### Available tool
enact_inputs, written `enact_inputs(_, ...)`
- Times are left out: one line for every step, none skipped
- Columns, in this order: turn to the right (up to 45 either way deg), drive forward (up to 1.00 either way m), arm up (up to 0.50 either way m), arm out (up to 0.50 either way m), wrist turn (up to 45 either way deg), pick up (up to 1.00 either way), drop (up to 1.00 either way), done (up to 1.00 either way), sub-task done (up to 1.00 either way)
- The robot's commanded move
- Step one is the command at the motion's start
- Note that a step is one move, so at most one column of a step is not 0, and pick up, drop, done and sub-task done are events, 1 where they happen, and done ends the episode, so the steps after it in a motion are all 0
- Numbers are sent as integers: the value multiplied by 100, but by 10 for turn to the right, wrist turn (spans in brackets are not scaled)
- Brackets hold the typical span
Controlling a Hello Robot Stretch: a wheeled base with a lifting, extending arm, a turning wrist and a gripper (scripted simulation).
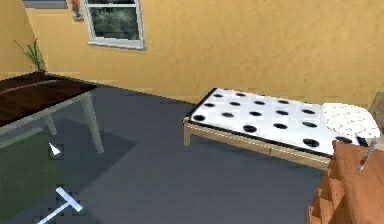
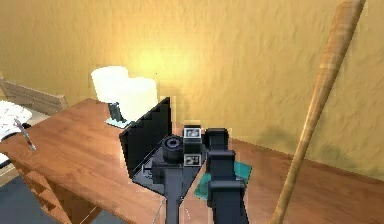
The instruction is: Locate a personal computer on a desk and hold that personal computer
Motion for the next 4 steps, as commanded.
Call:
enact_inputs(0, 0, 0, 0, 450, 0, 0, 0, 0)
enact_inputs(0, 0, 0, 0, 450, 0, 0, 0, 0)
enact_inputs(0, 0, 0, 0, 450, 0, 0, 0, 0)
enact_inputs(0, 0, 0, 0, 420, 0, 0, 0, 0)
